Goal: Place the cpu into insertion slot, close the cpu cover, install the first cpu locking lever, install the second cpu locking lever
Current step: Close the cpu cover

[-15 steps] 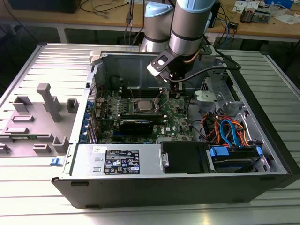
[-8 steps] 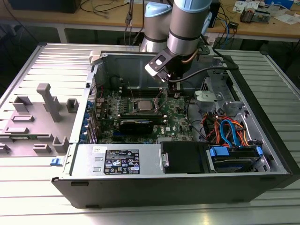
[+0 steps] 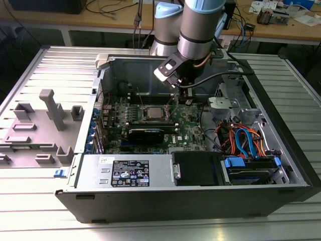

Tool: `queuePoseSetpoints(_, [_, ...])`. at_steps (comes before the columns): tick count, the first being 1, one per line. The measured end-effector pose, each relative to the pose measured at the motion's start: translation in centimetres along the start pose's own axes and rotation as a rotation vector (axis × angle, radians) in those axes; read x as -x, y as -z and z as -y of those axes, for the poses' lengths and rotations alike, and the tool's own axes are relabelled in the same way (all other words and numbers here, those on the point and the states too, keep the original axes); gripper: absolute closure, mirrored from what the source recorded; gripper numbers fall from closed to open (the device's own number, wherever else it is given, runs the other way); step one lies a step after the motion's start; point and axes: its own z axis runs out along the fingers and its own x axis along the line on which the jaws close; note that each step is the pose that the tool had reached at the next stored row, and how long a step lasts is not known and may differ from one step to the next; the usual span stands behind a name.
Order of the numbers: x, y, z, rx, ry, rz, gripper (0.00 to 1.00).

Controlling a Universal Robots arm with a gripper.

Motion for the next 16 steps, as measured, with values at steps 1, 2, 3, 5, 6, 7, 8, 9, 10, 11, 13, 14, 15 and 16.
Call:
queuePoseSetpoints(1, [0.00, 0.00, 0.02, 0.0000, 0.000, 0.0000, 0.89])
queuePoseSetpoints(2, [0.00, 0.00, 0.04, 0.0000, 0.000, 0.0000, 0.89])
queuePoseSetpoints(3, [0.00, 0.00, 0.06, 0.0000, 0.000, 0.0001, 0.89])
queuePoseSetpoints(5, [0.00, 0.00, 0.10, 0.0001, 0.000, 0.0000, 0.89])
queuePoseSetpoints(6, [0.00, 0.00, 0.12, 0.0000, 0.000, 0.0000, 0.89])
queuePoseSetpoints(7, [-0.01, 0.00, 0.15, 0.0000, 0.000, 0.0001, 0.89])
queuePoseSetpoints(8, [-0.01, 0.00, 0.16, 0.0000, 0.000, 0.0000, 0.89])
queuePoseSetpoints(9, [-0.01, 0.00, 0.20, 0.0000, 0.000, 0.0001, 0.89])
queuePoseSetpoints(10, [-0.01, 0.00, 0.22, 0.0000, 0.000, 0.0000, 0.89])
queuePoseSetpoints(11, [-0.01, 0.00, 0.23, 0.0000, 0.000, 0.0000, 0.89])
queuePoseSetpoints(13, [-0.01, 0.00, 0.26, 0.0000, 0.000, 0.0001, 0.89])
queuePoseSetpoints(14, [-0.01, 0.00, 0.27, 0.0000, 0.000, 0.0000, 0.89])
queuePoseSetpoints(15, [-0.01, 0.00, 0.30, 0.0000, 0.000, 0.0000, 0.89])
queuePoseSetpoints(16, [-0.01, 0.00, 0.31, 0.0000, 0.000, 0.0000, 0.89])
